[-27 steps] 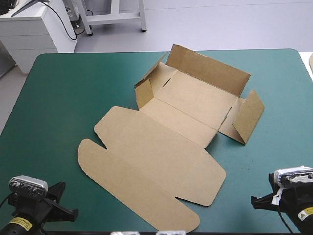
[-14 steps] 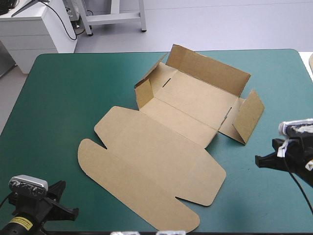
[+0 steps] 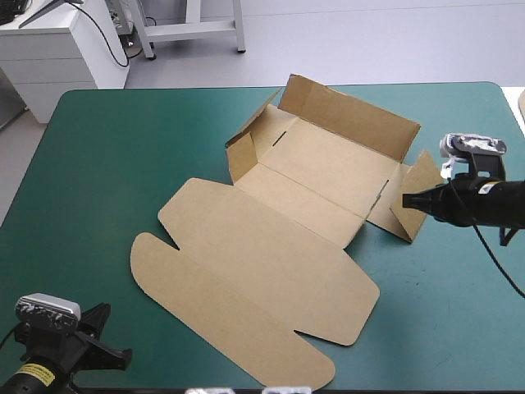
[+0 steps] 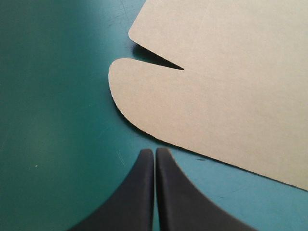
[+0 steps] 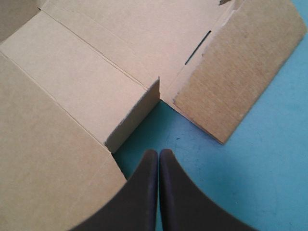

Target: Fold the box

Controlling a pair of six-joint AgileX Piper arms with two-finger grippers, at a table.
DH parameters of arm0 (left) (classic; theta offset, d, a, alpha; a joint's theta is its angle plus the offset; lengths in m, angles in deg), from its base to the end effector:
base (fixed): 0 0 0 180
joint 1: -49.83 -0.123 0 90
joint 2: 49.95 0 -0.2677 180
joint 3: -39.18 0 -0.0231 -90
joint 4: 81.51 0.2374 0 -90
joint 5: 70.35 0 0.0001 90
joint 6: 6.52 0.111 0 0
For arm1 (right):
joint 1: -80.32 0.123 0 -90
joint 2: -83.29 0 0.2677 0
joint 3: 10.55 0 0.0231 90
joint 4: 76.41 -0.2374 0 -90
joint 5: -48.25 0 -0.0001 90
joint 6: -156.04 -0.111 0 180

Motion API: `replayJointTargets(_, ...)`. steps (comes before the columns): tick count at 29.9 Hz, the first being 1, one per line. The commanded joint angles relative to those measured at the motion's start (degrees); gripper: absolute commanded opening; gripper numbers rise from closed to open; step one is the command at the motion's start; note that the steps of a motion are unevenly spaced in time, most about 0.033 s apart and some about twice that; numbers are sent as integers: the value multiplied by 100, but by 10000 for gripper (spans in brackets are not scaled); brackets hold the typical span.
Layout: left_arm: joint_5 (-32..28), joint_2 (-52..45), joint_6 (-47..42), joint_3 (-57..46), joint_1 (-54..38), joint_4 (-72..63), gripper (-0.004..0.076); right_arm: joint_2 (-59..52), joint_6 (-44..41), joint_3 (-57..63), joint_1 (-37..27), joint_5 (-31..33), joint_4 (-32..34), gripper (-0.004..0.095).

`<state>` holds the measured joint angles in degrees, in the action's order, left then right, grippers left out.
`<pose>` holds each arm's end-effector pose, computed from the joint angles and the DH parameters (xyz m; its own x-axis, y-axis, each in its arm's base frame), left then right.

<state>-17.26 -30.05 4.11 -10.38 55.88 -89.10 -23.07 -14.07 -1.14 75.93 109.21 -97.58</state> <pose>0.0542 -0.0175 0.2600 -0.5081 0.1593 -0.8464 0.2486 0.9681 0.0330 0.2238 0.0180 0.3482 -0.7902 0.0732 -0.6084 -0.1095 0.9600 0.2578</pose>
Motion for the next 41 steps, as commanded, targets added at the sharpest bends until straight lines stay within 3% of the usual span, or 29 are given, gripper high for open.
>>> replayJointTargets(1, -408, 60, -20, 144, 21, -112, -8, 332, -94, -417, -2, -128, -332, 7)
replayJointTargets(8, -428, 60, -20, 131, 21, -112, -8, 1181, -687, -770, 10, 234, -609, 24)
replayJointTargets(15, -428, 60, -20, 131, 21, -112, -8, 1910, -1192, -842, 597, 9, -671, 244)
replayJointTargets(18, -428, 60, -20, 131, 21, -112, -8, 2287, -1550, -1075, 704, 130, -671, 293)
replayJointTargets(23, -428, 60, -30, 131, 21, -112, -8, 2770, -1820, -1532, 855, 698, -580, 296)
replayJointTargets(41, -428, 60, -30, 131, 21, -112, -8, 3148, -2645, -1580, 1084, 966, 169, 292)
